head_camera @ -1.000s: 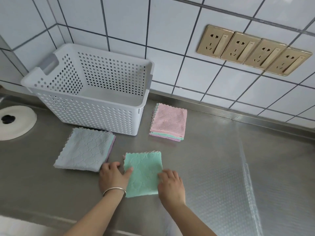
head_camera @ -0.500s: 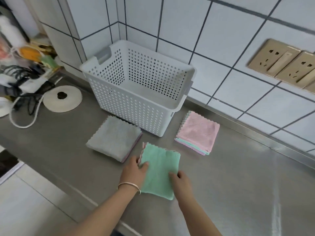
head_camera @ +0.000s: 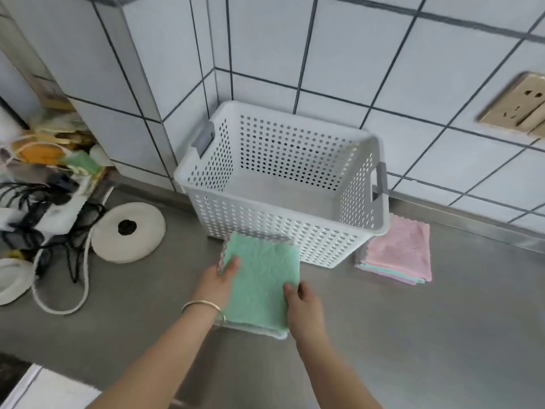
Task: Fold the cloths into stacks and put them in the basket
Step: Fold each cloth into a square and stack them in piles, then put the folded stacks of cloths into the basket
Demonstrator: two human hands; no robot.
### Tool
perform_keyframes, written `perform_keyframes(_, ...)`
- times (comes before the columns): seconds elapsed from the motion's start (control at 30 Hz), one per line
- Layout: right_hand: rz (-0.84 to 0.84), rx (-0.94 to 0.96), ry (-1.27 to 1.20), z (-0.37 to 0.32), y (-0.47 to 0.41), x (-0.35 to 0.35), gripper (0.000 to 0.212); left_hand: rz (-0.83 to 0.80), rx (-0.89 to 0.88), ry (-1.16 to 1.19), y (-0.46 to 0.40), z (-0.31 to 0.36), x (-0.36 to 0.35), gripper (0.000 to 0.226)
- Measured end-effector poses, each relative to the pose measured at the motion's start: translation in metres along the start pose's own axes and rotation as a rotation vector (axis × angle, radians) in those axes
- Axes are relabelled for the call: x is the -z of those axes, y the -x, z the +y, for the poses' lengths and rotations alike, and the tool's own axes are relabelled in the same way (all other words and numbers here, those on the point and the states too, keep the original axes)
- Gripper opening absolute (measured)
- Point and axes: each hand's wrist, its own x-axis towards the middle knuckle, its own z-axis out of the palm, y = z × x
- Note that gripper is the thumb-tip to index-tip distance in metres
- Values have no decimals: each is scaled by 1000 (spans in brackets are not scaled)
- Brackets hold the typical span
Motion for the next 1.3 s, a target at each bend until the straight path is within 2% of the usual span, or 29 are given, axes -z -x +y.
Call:
perform_keyframes(0.07,97,-26,103,1,0,-18,12,-18,-33,-132,-20,-10,1,64)
perform_keyframes(0.17,211,-67,201,8,0,-31,12,12,-43,-410,-28,-19,-3,54)
perform_keyframes(0.27,290,-120,217,12,1,-34,12,-1,-90,-503,-28,-22,-9,50)
perform_keyframes(0.4,279,-161,274,14,0,-39,11,-13,-116,-440,-37,-27,-7,44)
perform_keyframes(0.53,304,-197,319,10,-2,-44,24,-44,-102,-381,-40,-34,-7,41)
perform_keyframes(0.7,315,-221,335,9,-3,-46,28,-65,-110,-381,-43,-37,-8,37)
perform_keyframes(0.8,314,-217,391,10,-6,-44,31,14,-88,-295,-43,-39,-10,36)
perform_keyframes(0.9,301,-247,380,7,-15,-38,46,91,-7,-145,-41,-39,-11,49)
perform_keyframes(1.0,233,-307,289,4,-24,-36,68,-2,23,-156,-44,-41,-14,67)
perform_keyframes(1.07,206,-351,270,4,-28,-38,74,-57,39,-203,-46,-42,-16,71)
perform_keyframes(1.23,150,-432,199,8,-32,-35,74,-215,130,-226,-47,-35,-7,80)
perform_keyframes(1.3,80,-475,24,9,-28,-29,68,-287,182,-157,-46,-30,-1,82)
